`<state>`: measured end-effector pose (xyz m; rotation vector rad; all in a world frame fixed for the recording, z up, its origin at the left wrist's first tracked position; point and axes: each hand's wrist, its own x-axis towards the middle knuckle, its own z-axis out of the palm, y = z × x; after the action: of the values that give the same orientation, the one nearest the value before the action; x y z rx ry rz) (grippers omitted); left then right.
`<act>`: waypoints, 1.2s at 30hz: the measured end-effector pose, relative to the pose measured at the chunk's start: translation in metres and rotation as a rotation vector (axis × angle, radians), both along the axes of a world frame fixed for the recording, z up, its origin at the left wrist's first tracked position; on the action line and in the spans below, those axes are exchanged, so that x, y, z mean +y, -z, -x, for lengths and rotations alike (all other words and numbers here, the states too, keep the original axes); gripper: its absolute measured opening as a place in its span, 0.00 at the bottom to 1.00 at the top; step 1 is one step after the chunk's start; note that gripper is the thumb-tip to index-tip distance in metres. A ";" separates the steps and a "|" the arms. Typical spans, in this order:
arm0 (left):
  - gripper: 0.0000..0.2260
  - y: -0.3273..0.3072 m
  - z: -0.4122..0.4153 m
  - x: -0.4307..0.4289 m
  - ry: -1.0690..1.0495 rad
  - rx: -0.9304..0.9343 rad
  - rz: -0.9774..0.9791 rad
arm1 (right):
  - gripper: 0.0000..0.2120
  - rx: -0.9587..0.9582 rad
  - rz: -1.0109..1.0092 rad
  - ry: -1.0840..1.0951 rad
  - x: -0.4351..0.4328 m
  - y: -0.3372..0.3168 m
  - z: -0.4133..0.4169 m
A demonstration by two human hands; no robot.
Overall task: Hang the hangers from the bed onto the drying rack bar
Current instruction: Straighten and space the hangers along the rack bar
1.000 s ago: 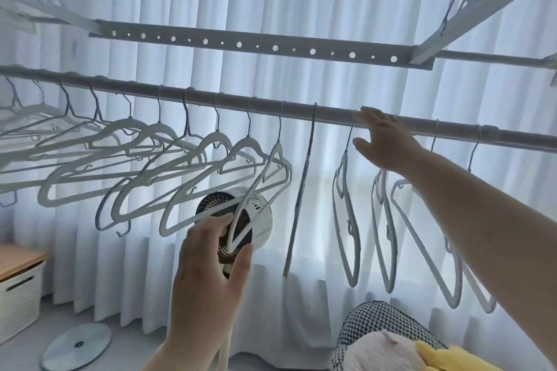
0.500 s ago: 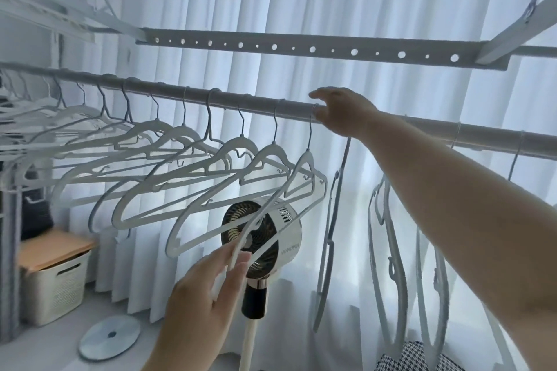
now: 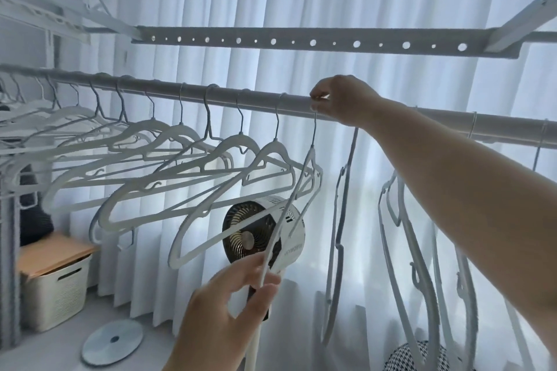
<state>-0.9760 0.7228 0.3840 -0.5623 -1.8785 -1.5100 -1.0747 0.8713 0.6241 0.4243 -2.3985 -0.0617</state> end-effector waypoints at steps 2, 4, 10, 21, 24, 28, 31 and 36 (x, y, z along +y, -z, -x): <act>0.25 0.002 0.003 0.000 0.018 -0.016 0.031 | 0.14 -0.005 0.008 0.004 -0.001 0.001 -0.001; 0.25 0.002 0.004 -0.001 0.032 -0.023 0.081 | 0.14 -0.003 0.012 0.010 -0.003 0.001 -0.003; 0.24 0.003 0.007 -0.007 0.166 0.007 0.084 | 0.14 0.019 0.014 0.053 -0.009 0.004 -0.005; 0.19 0.013 0.005 -0.036 -0.010 0.216 0.250 | 0.14 -0.010 0.113 0.099 -0.016 0.007 -0.011; 0.14 0.011 0.004 -0.050 -0.125 0.465 0.173 | 0.14 -0.014 0.137 0.114 -0.021 0.007 -0.013; 0.13 -0.001 0.010 -0.067 -0.250 0.533 0.067 | 0.14 -0.019 0.141 0.142 -0.025 0.007 -0.015; 0.20 -0.006 0.020 -0.069 -0.225 0.313 0.070 | 0.14 -0.021 0.142 0.158 -0.028 0.008 -0.016; 0.18 -0.001 0.032 -0.059 -0.167 0.166 0.039 | 0.15 -0.018 0.135 0.180 -0.030 0.010 -0.017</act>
<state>-1.0084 0.6635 0.3852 -0.5184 -1.7828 -1.2825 -1.0574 0.8410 0.6146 0.1471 -2.4359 0.0235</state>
